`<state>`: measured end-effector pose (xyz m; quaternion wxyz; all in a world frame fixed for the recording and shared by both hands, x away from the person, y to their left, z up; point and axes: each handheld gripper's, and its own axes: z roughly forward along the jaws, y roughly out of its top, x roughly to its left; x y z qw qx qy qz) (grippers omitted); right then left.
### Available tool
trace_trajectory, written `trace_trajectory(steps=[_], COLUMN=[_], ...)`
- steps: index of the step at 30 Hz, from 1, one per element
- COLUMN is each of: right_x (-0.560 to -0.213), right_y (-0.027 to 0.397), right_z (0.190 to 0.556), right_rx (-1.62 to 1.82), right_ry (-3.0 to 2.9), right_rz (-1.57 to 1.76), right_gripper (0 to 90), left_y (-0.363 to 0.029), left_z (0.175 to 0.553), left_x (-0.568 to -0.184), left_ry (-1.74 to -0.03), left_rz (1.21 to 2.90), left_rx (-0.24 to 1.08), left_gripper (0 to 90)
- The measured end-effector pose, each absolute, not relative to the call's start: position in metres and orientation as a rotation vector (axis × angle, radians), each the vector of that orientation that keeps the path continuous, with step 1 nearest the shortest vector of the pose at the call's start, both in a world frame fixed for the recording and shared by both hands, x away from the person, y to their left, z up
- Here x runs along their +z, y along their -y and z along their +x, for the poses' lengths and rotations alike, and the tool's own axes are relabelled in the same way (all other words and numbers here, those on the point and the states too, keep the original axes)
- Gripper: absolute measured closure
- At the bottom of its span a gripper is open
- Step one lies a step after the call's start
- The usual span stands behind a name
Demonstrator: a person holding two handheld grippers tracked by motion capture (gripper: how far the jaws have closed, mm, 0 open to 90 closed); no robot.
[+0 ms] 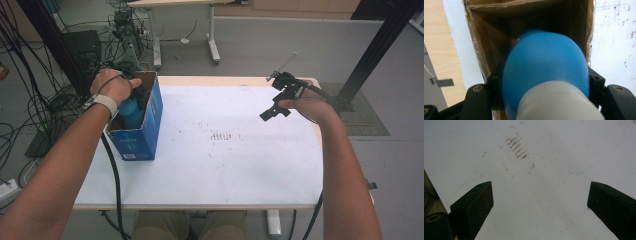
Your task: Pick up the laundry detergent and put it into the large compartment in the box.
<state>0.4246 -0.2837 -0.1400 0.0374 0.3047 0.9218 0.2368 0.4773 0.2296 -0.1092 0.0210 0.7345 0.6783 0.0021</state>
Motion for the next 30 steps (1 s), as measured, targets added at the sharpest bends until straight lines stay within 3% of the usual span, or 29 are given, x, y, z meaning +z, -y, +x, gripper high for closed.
trace_trajectory(steps=[30], right_x=[-0.144], right_y=[0.285], right_z=[0.427], right_rx=[0.728], right_ry=[-2.833], right_rz=[0.945], right_gripper=[6.6], left_y=[-0.23], left_z=[0.481], left_x=[-0.124], left_ry=[-2.11], left_rz=[2.296], left_rx=[-0.004], left_gripper=[37.3])
